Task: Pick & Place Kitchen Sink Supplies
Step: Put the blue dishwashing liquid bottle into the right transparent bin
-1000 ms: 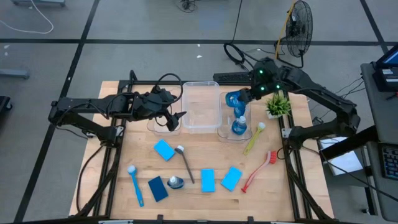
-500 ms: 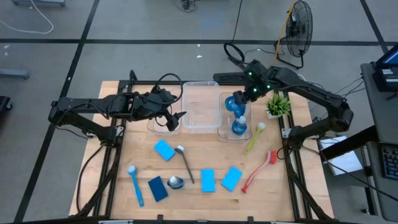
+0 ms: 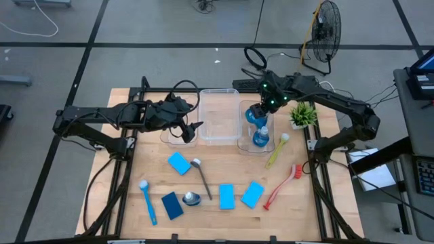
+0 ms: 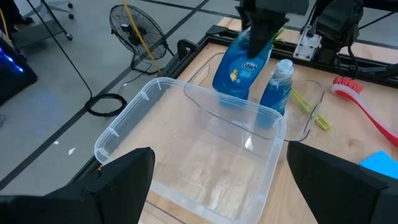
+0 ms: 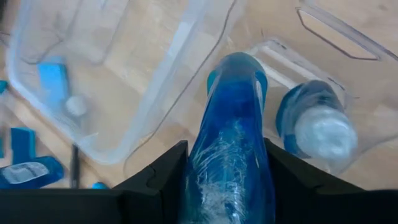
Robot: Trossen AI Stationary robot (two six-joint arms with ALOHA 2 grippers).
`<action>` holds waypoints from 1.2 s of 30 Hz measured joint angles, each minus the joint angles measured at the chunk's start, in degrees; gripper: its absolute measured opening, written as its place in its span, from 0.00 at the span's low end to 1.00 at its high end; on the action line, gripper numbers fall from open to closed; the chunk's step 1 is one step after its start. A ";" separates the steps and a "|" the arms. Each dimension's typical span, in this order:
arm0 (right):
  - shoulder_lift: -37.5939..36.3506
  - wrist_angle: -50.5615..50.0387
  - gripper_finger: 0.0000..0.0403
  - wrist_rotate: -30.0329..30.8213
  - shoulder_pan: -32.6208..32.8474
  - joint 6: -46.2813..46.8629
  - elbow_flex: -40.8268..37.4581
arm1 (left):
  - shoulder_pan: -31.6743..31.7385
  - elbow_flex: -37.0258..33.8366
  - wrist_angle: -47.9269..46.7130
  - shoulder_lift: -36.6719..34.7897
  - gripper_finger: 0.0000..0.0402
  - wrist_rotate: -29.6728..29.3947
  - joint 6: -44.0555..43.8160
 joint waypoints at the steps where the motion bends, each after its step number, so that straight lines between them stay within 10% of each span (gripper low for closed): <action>1: 0.35 -0.18 0.39 0.60 0.01 -0.34 -0.02 | 0.00 0.00 -0.03 0.19 0.91 0.00 0.00; 36: 6.05 7.06 0.40 1.03 0.86 -3.63 -5.49 | 0.02 -0.02 0.76 2.56 0.91 -4.48 6.05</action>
